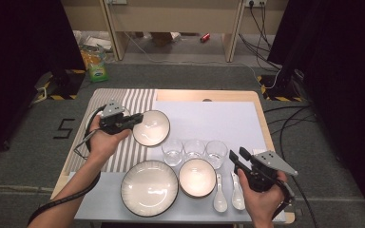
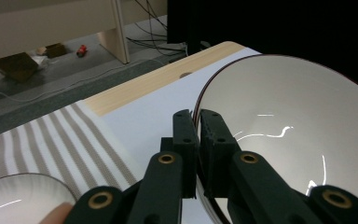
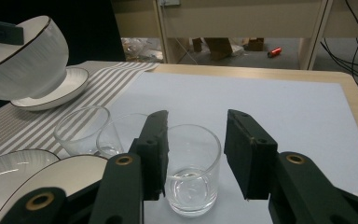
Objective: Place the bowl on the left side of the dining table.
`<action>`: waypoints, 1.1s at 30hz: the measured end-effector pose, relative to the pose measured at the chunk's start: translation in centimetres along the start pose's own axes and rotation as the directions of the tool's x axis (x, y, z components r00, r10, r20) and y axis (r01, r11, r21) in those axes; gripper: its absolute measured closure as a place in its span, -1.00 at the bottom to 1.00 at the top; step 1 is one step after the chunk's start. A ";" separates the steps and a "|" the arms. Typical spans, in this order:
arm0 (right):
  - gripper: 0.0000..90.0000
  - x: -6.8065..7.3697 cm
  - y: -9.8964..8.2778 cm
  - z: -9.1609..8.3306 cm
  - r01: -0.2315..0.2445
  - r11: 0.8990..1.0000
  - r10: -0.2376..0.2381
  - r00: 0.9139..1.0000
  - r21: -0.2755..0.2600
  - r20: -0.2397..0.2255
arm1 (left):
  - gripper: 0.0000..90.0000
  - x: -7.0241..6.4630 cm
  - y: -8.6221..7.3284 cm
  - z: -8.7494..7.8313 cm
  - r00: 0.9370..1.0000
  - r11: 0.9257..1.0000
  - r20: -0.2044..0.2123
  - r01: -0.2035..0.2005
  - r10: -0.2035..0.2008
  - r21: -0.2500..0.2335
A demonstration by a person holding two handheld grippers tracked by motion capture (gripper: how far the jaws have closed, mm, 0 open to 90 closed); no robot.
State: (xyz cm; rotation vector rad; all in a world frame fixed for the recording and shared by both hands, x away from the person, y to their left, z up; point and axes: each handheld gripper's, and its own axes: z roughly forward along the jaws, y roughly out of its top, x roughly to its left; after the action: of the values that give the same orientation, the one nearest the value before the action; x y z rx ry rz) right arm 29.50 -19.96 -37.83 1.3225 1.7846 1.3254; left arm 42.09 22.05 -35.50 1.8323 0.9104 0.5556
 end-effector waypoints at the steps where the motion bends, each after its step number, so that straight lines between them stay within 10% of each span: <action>1: 0.33 0.0 0.0 0.0 0.002 1.000 -0.002 1.000 0.000 0.001 | 0.88 0.3 -0.1 0.0 1.000 1.000 -0.003 0.009 -0.009 -0.001; 19: 0.33 -0.1 0.0 0.0 -0.006 1.000 0.006 1.000 0.000 0.001 | 0.89 5.3 -1.0 -0.2 0.989 0.996 -0.118 0.090 -0.087 0.016; 33: 0.33 -0.2 -0.1 0.2 -0.012 1.000 0.012 1.000 -0.002 -0.002 | 0.90 12.3 -2.4 0.3 0.940 0.976 -0.284 0.212 -0.191 0.044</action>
State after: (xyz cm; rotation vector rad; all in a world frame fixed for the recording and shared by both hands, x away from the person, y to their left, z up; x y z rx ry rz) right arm 29.73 -20.01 -38.00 1.3331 1.7789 1.3351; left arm 49.05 32.21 -38.02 1.7248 1.3081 0.6678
